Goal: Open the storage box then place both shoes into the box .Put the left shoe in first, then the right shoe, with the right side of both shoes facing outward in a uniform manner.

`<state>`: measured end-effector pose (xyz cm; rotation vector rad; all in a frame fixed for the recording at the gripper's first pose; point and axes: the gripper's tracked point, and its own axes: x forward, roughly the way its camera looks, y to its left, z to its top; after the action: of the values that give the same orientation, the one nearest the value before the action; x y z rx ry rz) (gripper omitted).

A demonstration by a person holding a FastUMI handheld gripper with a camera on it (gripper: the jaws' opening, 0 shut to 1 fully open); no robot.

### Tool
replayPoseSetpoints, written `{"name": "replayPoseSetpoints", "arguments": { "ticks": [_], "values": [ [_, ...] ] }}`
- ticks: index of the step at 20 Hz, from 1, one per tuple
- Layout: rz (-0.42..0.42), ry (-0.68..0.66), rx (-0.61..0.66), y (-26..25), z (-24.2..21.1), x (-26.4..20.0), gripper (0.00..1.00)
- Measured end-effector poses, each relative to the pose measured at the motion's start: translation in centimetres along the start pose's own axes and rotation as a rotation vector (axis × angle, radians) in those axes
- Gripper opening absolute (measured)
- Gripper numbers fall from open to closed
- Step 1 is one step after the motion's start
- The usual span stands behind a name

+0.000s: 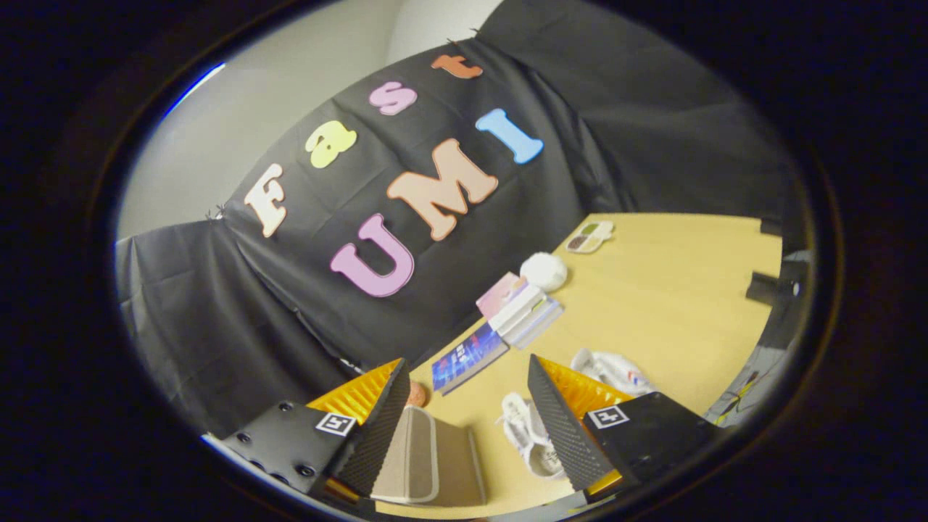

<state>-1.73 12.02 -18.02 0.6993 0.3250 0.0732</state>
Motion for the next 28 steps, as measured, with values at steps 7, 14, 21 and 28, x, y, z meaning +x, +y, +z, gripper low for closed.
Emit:
{"name": "replayPoseSetpoints", "arguments": {
  "ticks": [7,14,21,28],
  "values": [
    [0.047,0.247,0.274,1.4,-12.5,1.0,1.0],
    [0.085,0.454,0.498,2.9,-21.6,0.6,1.0],
    [0.123,0.552,0.709,3.7,-24.9,0.4,1.0],
    [0.167,0.6,0.847,5.1,-26.0,0.5,0.97]
  ]
}}
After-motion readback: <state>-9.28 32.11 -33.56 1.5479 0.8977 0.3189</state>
